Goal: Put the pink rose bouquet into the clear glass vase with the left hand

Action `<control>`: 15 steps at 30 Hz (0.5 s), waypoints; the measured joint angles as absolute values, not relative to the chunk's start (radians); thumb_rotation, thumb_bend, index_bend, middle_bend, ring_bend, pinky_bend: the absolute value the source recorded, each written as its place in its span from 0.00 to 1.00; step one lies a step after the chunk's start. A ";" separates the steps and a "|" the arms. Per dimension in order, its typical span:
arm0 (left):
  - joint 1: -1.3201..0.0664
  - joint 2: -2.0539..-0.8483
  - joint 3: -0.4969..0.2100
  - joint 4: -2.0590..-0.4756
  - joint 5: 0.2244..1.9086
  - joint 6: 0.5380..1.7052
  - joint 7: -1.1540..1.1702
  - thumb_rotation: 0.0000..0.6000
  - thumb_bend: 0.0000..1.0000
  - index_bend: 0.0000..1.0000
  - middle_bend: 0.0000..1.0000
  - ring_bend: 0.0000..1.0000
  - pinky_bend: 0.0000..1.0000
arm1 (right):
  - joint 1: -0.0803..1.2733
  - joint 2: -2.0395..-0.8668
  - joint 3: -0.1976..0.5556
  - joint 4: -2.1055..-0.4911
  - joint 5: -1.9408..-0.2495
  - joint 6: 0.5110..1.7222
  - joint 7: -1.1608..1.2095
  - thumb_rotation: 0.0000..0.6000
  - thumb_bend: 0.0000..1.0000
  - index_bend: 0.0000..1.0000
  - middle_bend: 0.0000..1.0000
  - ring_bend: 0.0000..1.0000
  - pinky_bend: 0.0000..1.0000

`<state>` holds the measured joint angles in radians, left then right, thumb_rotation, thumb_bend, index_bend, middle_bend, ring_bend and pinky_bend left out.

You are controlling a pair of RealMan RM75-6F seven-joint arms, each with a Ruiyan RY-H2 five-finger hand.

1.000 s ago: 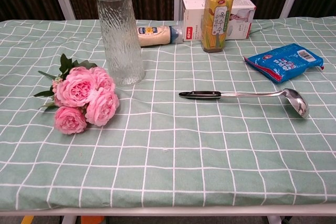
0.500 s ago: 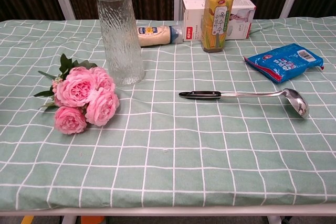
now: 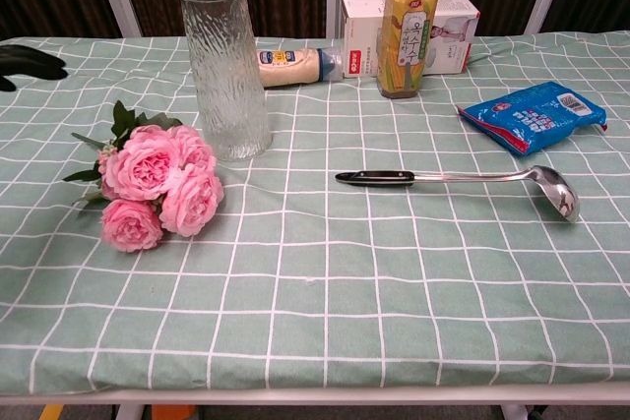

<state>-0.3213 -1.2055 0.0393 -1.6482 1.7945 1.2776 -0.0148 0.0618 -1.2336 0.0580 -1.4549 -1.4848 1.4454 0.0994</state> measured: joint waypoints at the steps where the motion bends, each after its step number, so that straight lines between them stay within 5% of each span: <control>1: -0.332 -1.208 0.037 -1.660 1.789 1.259 -0.006 1.00 0.05 0.07 0.00 0.00 0.16 | 0.062 -1.234 0.058 -1.454 -1.486 1.448 0.100 1.00 0.21 0.00 0.00 0.00 0.00; 15: -0.498 -1.310 -0.048 -1.704 1.607 1.009 0.149 1.00 0.05 0.07 0.00 0.00 0.15 | 0.058 -1.283 0.047 -1.355 -1.510 1.469 0.138 1.00 0.21 0.00 0.00 0.00 0.00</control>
<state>-0.4978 -1.3103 -0.0476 -1.7037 1.6070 1.0088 0.1492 0.0576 -1.2826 0.0465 -1.3555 -1.5100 1.4688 0.1383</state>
